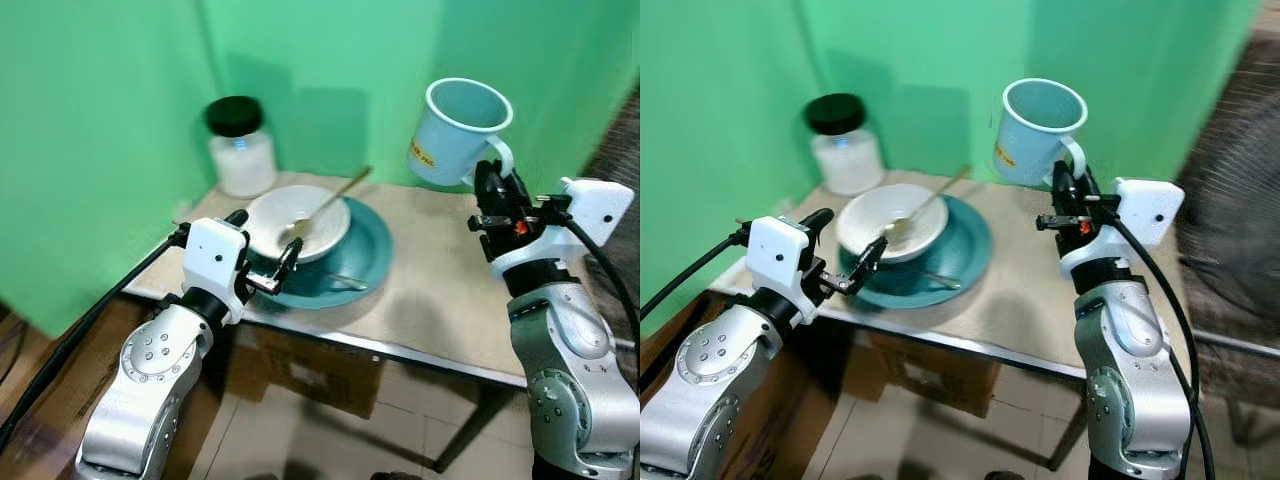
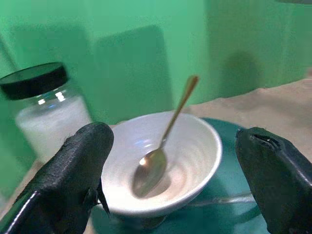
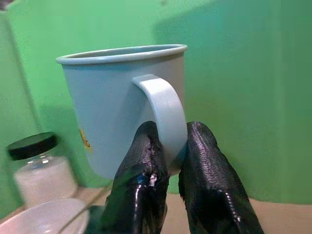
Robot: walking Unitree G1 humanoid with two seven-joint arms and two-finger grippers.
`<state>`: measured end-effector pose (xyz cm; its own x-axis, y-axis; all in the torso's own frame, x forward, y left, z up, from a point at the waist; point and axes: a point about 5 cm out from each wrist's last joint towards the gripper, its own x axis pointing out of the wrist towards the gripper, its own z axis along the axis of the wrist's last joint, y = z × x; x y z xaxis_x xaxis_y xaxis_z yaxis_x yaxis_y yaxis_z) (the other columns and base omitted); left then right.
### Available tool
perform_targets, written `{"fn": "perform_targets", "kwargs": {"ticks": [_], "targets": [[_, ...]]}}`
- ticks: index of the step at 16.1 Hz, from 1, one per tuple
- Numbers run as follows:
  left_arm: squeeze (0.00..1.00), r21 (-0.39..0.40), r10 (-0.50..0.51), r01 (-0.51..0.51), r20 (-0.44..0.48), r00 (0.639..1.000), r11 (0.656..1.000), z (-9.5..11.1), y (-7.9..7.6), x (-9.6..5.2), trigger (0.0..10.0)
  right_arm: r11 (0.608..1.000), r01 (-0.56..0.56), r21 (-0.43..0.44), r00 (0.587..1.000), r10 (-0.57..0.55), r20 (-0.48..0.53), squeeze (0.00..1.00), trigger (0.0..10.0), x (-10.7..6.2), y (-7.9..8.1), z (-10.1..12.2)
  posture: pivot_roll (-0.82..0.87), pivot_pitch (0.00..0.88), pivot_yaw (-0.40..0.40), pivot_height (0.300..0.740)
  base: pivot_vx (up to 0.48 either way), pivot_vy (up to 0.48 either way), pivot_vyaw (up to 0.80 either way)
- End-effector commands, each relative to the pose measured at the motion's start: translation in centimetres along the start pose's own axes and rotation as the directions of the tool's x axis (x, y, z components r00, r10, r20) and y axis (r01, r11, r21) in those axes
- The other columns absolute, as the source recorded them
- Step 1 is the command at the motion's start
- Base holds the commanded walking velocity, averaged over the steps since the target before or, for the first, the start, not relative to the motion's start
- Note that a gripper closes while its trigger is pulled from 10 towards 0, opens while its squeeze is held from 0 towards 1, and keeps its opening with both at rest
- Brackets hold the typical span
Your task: Setting the table
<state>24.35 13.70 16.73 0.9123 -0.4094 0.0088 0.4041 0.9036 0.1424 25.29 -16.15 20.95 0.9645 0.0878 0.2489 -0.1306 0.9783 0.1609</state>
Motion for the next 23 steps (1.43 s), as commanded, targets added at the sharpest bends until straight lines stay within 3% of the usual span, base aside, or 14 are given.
{"fn": "perform_targets", "kwargs": {"ticks": [1, 3, 10, 12, 16, 20, 23], "targets": [[0.00, 0.011, 0.012, -0.012, 0.001, 1.000, 1.000, 0.1, 0.3, 0.1, 10.0, 0.998, -0.014, 0.061, 1.000, 0.014, 0.008, 0.00, 10.0, -0.1, 0.5, 0.3, 0.11, 0.000, 0.077, 0.740, 0.000, 0.000, -0.80], [0.00, 0.004, 0.014, -0.014, -0.002, 1.000, 1.000, -0.1, 0.3, 0.1, 10.0, 1.000, -0.012, 0.022, 0.999, 0.011, 0.043, 0.00, 10.0, 0.1, 0.5, 0.6, 0.10, 0.000, 0.078, 0.740, 0.000, 0.000, -0.80], [0.00, -0.013, 0.129, -0.129, 0.010, 0.992, 0.992, 0.2, 1.6, -0.5, 10.0, 0.998, -0.065, -0.026, 0.995, 0.063, -0.071, 0.00, 10.0, 0.1, 0.7, -0.9, 0.13, 0.000, 0.043, 0.740, 0.000, 0.000, -0.80], [0.00, -0.017, 0.175, -0.175, 0.010, 0.984, 0.984, 0.1, 2.2, -1.2, 10.0, 0.993, -0.087, -0.084, 0.993, 0.080, -0.082, 0.00, 10.0, 0.1, 0.8, -1.4, 0.13, 0.000, 0.033, 0.740, 0.000, 0.000, -0.80], [0.00, -0.013, 0.280, -0.280, 0.076, 0.957, 0.960, 1.4, 3.5, -1.0, 10.0, 0.998, -0.048, -0.039, 0.995, 0.045, -0.087, 0.00, 10.0, -0.1, 0.7, -2.1, 0.14, 0.000, 0.028, 0.740, 0.000, 0.000, -0.80], [0.00, -0.028, 0.283, -0.282, 0.073, 0.956, 0.959, 1.5, 3.4, -0.4, 10.0, 0.994, -0.016, -0.113, 0.994, 0.004, -0.107, 0.00, 10.0, -0.3, 0.1, -2.4, 0.13, 0.000, 0.041, 0.740, 0.000, 0.000, -0.80], [0.00, -0.013, 0.265, -0.264, 0.060, 0.962, 0.964, 1.1, 3.3, -0.3, 10.0, 0.995, 0.009, -0.100, 0.994, -0.019, -0.104, 0.00, 10.0, -0.5, 0.0, -2.5, 0.11, 0.000, 0.055, 0.740, 0.000, 0.000, -0.80]]}}
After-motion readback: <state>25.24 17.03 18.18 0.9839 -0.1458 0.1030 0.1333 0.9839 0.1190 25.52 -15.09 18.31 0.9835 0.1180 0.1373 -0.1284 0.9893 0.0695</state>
